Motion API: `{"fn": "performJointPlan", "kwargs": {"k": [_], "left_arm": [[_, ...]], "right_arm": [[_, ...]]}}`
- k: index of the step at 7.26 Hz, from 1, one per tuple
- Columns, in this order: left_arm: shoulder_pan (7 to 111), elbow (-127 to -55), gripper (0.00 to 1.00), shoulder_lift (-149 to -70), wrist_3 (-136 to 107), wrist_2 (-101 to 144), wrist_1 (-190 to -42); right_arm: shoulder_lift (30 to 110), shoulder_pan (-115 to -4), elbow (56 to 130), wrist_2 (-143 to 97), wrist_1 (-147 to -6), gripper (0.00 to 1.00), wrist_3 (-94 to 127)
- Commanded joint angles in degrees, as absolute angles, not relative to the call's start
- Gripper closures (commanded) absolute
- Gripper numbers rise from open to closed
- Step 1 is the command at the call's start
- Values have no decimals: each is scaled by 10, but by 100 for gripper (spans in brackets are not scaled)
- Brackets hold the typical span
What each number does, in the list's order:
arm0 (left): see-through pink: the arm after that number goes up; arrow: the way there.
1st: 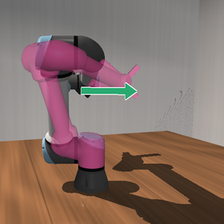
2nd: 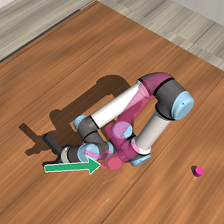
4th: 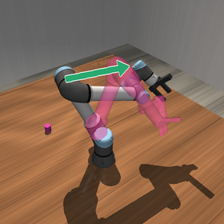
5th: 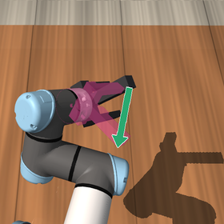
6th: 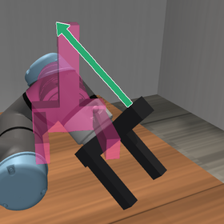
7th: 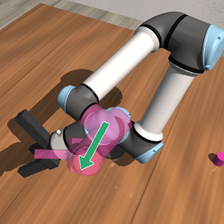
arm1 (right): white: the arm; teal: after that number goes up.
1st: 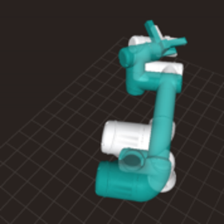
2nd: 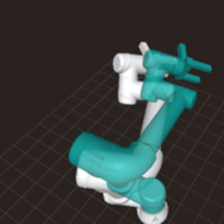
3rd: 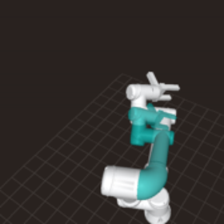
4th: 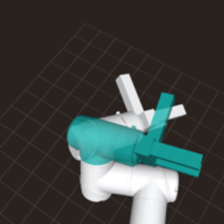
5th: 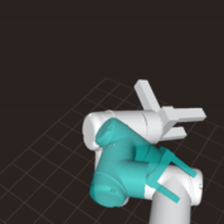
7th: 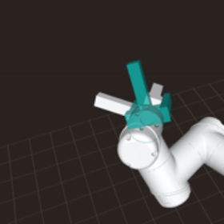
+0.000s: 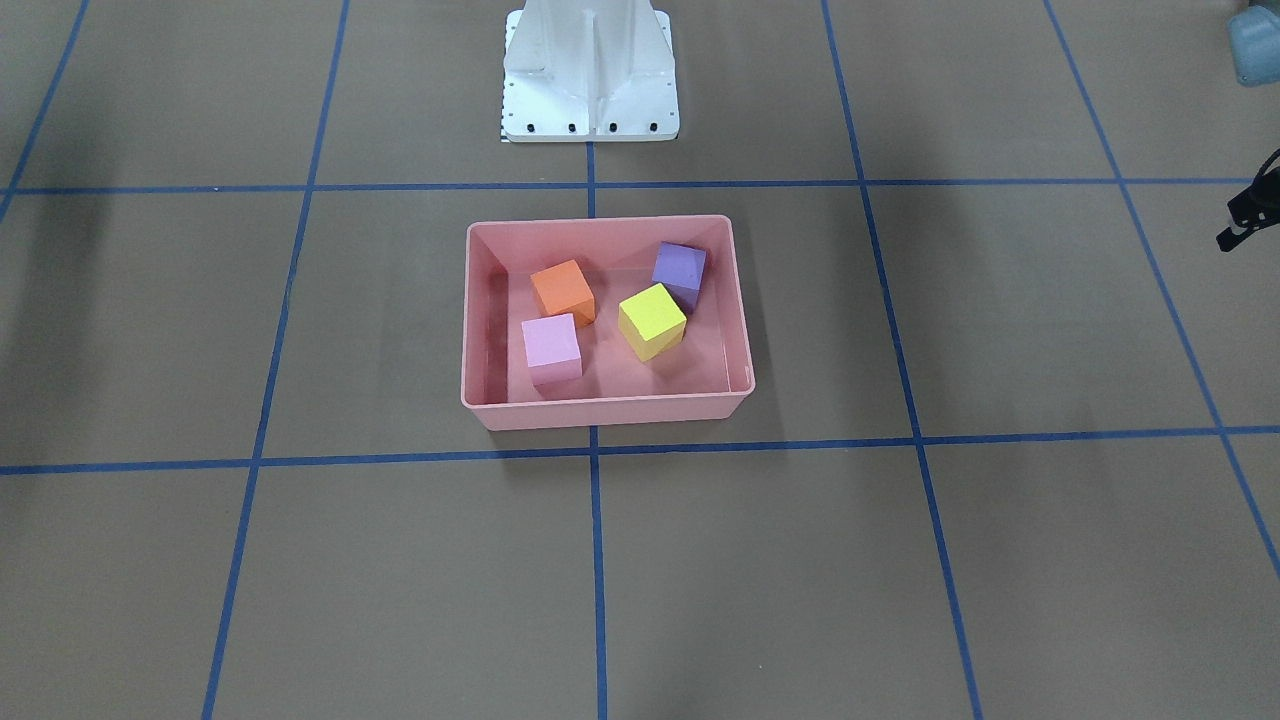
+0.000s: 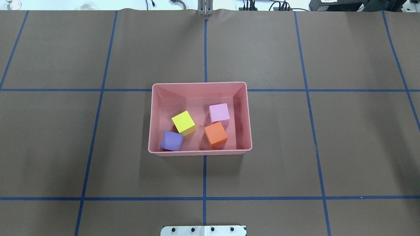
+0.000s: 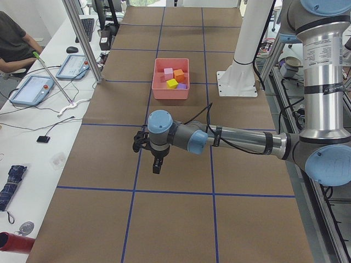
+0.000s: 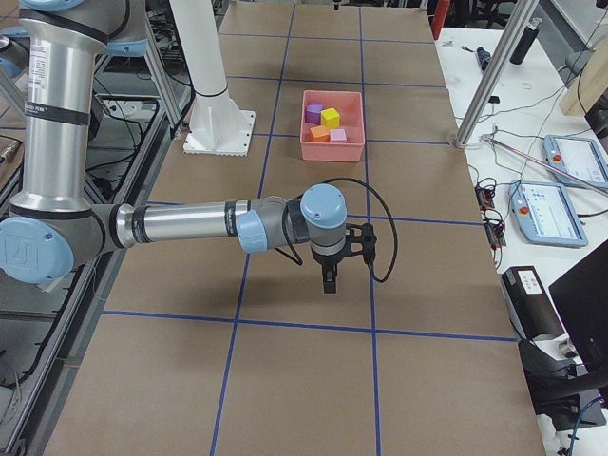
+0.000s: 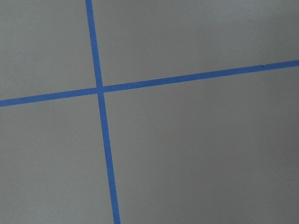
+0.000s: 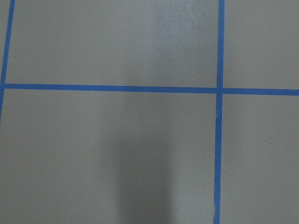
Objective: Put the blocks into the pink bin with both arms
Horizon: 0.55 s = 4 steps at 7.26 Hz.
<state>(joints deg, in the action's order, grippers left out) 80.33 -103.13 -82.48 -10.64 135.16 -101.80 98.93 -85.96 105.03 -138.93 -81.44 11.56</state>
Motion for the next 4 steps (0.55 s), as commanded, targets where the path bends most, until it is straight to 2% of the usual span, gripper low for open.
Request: {"fn": "performJointPlan", "kwargs": {"k": [1, 4], "left_arm": [[803, -1035, 0, -826, -105, 1351, -1019], [803, -1041, 0, -830, -103, 1348, -1019]], "right_arm": [[989, -860, 1049, -1386, -815, 1, 113], [994, -860, 1050, -1386, -815, 1, 113]]}}
